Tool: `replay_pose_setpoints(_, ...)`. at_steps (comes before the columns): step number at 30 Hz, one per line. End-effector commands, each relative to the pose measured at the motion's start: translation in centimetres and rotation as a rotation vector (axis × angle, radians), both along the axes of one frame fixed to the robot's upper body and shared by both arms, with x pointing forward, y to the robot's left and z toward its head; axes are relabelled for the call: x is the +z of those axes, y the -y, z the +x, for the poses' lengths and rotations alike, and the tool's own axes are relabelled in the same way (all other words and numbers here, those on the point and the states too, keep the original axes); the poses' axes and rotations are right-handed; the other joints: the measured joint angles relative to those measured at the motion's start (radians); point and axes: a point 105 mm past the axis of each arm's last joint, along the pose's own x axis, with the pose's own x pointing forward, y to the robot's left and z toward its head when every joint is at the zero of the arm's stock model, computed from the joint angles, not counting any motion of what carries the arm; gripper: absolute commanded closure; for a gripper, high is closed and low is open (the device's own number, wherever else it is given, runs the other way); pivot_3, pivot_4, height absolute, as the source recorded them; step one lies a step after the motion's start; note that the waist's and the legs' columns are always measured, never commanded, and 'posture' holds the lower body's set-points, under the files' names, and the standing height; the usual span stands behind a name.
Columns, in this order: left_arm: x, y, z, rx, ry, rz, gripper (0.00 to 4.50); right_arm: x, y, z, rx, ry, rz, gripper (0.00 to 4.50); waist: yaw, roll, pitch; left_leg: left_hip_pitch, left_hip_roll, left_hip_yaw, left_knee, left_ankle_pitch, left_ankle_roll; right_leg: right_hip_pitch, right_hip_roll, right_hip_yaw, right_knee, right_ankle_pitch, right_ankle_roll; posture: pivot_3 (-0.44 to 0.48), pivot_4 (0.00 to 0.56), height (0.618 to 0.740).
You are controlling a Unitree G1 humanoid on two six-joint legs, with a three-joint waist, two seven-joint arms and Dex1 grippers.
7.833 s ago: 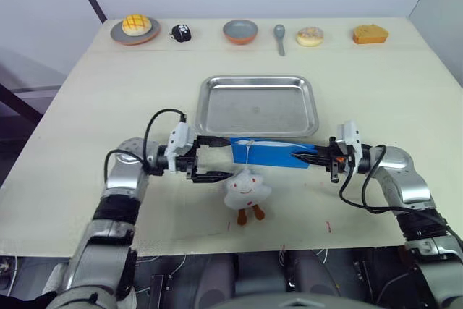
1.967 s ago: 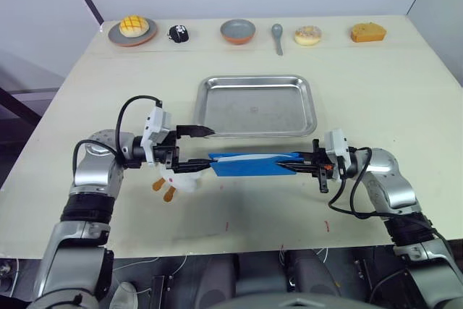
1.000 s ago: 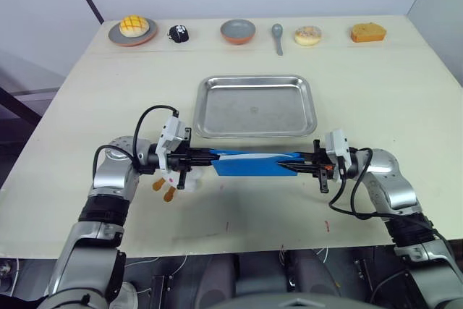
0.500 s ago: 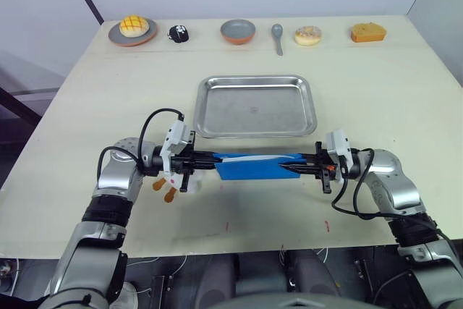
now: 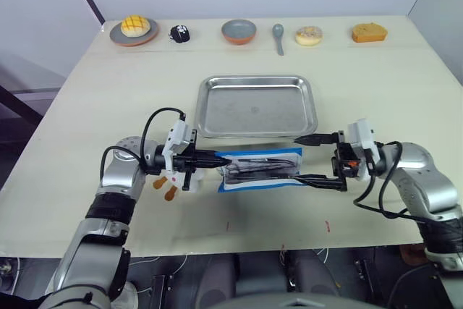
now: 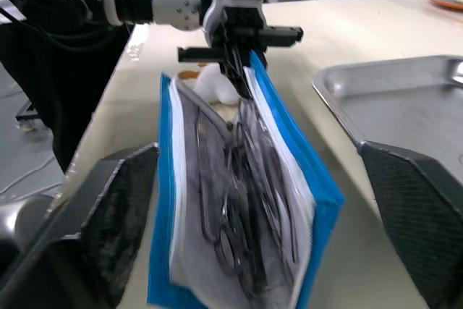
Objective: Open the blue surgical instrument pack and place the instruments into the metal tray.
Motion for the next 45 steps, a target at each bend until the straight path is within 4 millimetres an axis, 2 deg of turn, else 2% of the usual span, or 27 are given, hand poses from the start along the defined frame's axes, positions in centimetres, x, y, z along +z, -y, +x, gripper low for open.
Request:
replay_pose_setpoints(1, -0.3, 0.2, -0.4, -0.057, -0.011, 0.017, 4.50, 2.4, -0.1, -1.2, -0.008, 0.006, 0.080, 0.11, 0.001, 0.000, 0.000, 0.000, 0.000, 0.000, 0.000, 0.000, 0.000, 0.000, 0.000, 0.000, 0.000, 0.000, 0.000, 0.000, 0.150, 0.732)
replay_pose_setpoints(3, -0.3, 0.3, -0.4, -0.060, -0.011, 0.018, 4.50, 2.7, -0.3, -1.6, -0.014, -0.028, 0.101, 0.11, 0.002, 0.000, 0.000, 0.000, 0.000, -0.001, 0.000, 0.000, 0.000, 0.000, 0.000, 0.000, 0.000, 0.000, 0.000, 0.000, 0.150, 0.732)
replay_pose_setpoints(6, -0.4, 0.6, -0.3, -0.068, -0.010, 0.016, 4.50, 1.7, -0.4, -2.4, 0.002, -0.085, 0.098, 0.11, 0.003, 0.000, 0.000, 0.000, 0.000, -0.001, 0.000, 0.000, 0.000, 0.000, 0.000, 0.000, 0.000, 0.000, 0.000, 0.000, 0.150, 0.732)
replay_pose_setpoints(7, -0.3, 0.7, -0.3, -0.071, -0.010, 0.016, 4.50, 1.3, -0.5, -2.5, 0.003, -0.104, 0.097, 0.34, 0.004, 0.000, 0.000, 0.000, 0.000, -0.001, 0.000, 0.000, 0.000, 0.000, 0.000, 0.000, 0.000, 0.000, 0.000, 0.000, 0.150, 0.732)
replay_pose_setpoints(10, -0.3, 0.9, -0.2, -0.079, -0.008, 0.018, 4.50, 0.2, -0.5, -2.7, -0.012, -0.166, 0.095, 1.25, 0.005, 0.000, 0.000, 0.000, 0.000, 0.000, 0.000, 0.000, 0.001, 0.001, 0.000, 0.000, 0.000, 0.000, 0.000, 0.000, 0.150, 0.732)
replay_pose_setpoints(13, -0.2, 1.0, -0.1, -0.085, -0.006, 0.021, 4.50, -1.0, -0.5, -2.6, -0.034, -0.202, 0.091, 2.75, 0.005, 0.000, 0.000, 0.000, -0.001, 0.000, 0.000, 0.000, 0.001, 0.001, 0.000, 0.000, 0.000, 0.000, 0.000, 0.000, 0.150, 0.732)
replay_pose_setpoints(14, -0.2, 1.0, -0.1, -0.086, -0.005, 0.021, 4.50, -1.2, -0.5, -2.6, -0.041, -0.211, 0.096, 3.02, 0.005, 0.000, 0.000, 0.000, -0.001, -0.001, 0.000, 0.000, 0.001, 0.001, 0.000, 0.000, 0.000, 0.000, 0.000, 0.000, 0.150, 0.732)
replay_pose_setpoints(15, -0.2, 1.0, -0.1, -0.086, -0.005, 0.022, 4.50, -1.3, -0.6, -2.5, -0.046, -0.221, 0.098, 3.71, 0.005, 0.000, 0.000, 0.000, -0.001, -0.001, 0.000, 0.000, 0.001, 0.001, 0.000, 0.000, 0.000, 0.000, 0.000, 0.000, 0.150, 0.732)
replay_pose_setpoints(16, -0.2, 1.0, -0.1, -0.087, -0.004, 0.023, 4.50, -1.5, -0.6, -2.5, -0.055, -0.233, 0.103, 3.85, 0.005, 0.000, 0.000, 0.000, -0.001, -0.001, 0.000, 0.000, 0.001, 0.001, 0.000, 0.000, 0.000, 0.000, 0.000, 0.000, 0.150, 0.732)
replay_pose_setpoints(17, -0.2, 1.0, -0.1, -0.088, -0.004, 0.023, 4.50, -1.6, -0.7, -2.4, -0.061, -0.241, 0.109, 4.28, 0.006, 0.000, 0.000, 0.000, -0.001, -0.001, 0.000, 0.000, 0.001, 0.001, 0.000, 0.000, 0.000, 0.000, 0.000, 0.000, 0.150, 0.732)
replay_pose_setpoints(18, -0.2, 1.0, -0.1, -0.089, -0.003, 0.023, 4.50, -1.6, -0.7, -2.3, -0.067, -0.248, 0.118, 4.41, 0.006, 0.000, 0.000, 0.000, -0.001, -0.001, 0.000, 0.000, 0.001, 0.001, 0.000, 0.000, 0.000, 0.000, 0.000, 0.000, 0.150, 0.732)
replay_pose_setpoints(23, 0.0, 1.2, 0.0, -0.093, 0.001, 0.022, 4.50, -1.9, -0.9, -2.1, -0.088, -0.286, 0.130, 4.41, 0.009, 0.000, 0.000, 0.000, -0.001, -0.001, 0.001, 0.000, 0.001, 0.001, 0.000, 0.000, -0.001, 0.000, 0.000, 0.000, 0.150, 0.732)
replay_pose_setpoints(37, -0.1, 1.5, 0.7, -0.057, -0.065, -0.001, 4.50, -7.5, 0.2, -3.4, -0.103, -0.373, -0.101, 4.41, 0.013, 0.000, 0.000, -0.001, -0.001, 0.000, 0.001, 0.000, 0.001, 0.001, 0.000, 0.000, -0.001, 0.000, 0.000, 0.000, 0.150, 0.732)
replay_pose_setpoints(45, -1.3, 1.8, 2.6, 0.029, -0.071, 0.076, 4.50, -9.9, 0.6, -4.3, -0.089, -0.383, -0.168, 4.41, 0.024, -0.002, -0.001, -0.001, -0.001, 0.000, 0.001, 0.000, 0.001, 0.001, -0.001, 0.000, -0.002, 0.000, 0.000, 0.000, 0.150, 0.732)
